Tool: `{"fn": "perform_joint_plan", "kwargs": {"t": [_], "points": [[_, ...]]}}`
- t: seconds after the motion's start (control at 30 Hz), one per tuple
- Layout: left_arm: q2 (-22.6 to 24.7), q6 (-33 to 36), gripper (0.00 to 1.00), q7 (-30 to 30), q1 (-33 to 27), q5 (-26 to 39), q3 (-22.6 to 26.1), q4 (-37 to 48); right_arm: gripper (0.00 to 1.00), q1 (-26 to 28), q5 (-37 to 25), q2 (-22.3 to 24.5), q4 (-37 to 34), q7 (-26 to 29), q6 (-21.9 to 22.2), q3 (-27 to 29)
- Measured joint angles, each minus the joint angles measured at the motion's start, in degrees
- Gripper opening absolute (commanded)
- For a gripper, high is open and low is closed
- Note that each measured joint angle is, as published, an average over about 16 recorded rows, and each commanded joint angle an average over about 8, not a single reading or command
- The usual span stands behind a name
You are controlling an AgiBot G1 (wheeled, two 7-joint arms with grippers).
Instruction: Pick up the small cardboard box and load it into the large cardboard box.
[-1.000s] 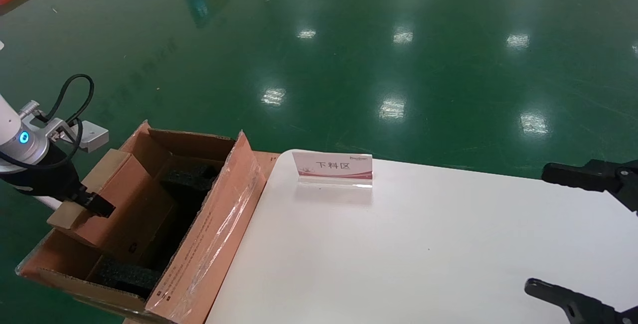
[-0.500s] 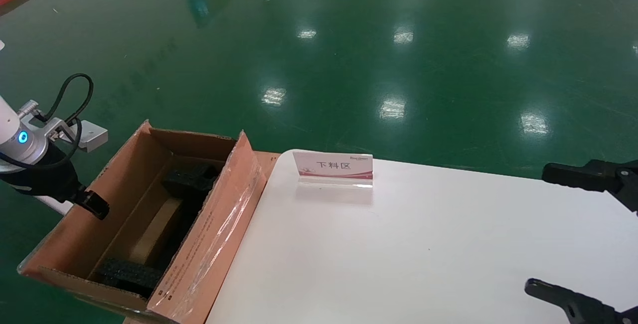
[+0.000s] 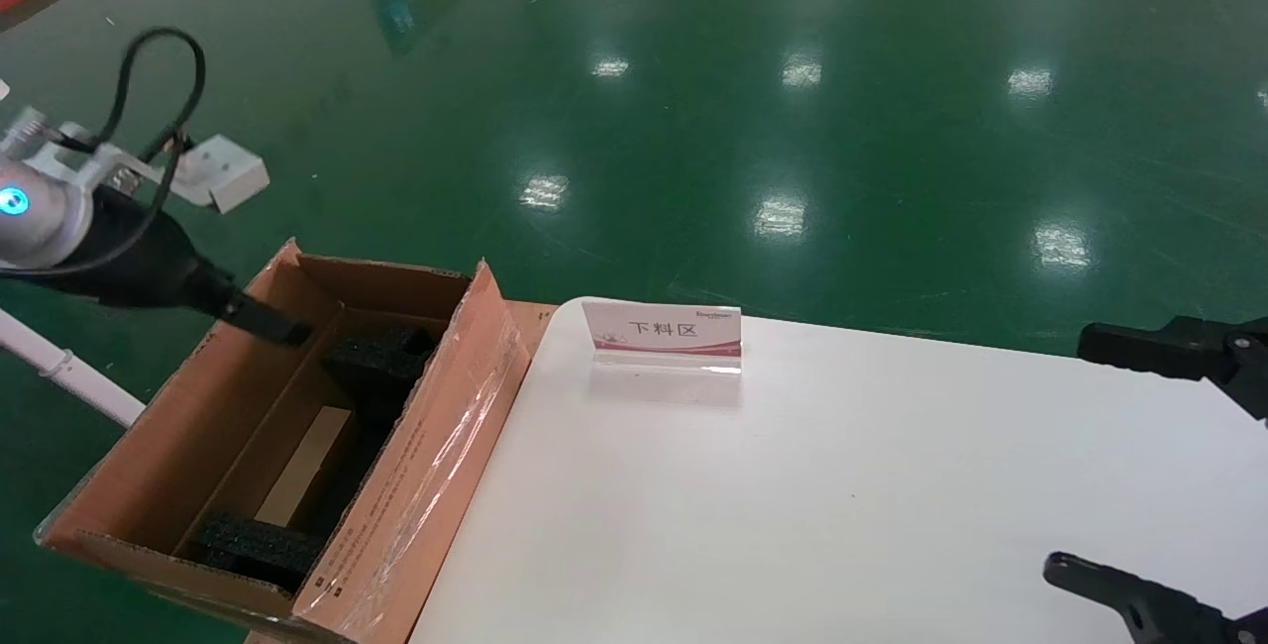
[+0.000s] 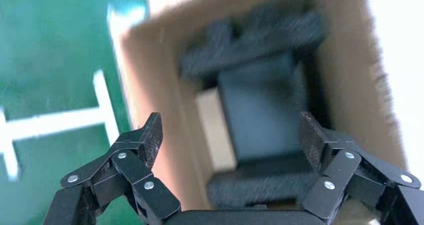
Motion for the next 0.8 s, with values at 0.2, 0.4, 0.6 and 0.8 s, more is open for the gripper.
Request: {"fn": "perform_joint_plan", "kwargs": {"t": [0.2,0.4,0.6,0.8], "points": [[-3.81,-0.35,1.00,5.82,-5.13,-3.80,-3.84,-5.17,1.00,0.01,0.01,0.01,0.00,-0.01,0.00,-0.02],[-5.50,0.64,1.00,10.40,-7.00,-7.85,-6.91,-6.83,1.00,0.01,0.01,0.01,-0.01,-0.02,0.01,-0.02],[-5.61,2.19,1.00,13.85,-4.86,-10.48,-11.20,-6.99,1.00,0.01,0.01,0.01,-0.03,-0.03,0.02,-0.03],[-4.89,4.02,1.00,17.42,1.30,-12.43,-18.70,-6.86,1.00,0.01,0.01,0.02,-0.05,-0.04,0.01,-0.04]]}}
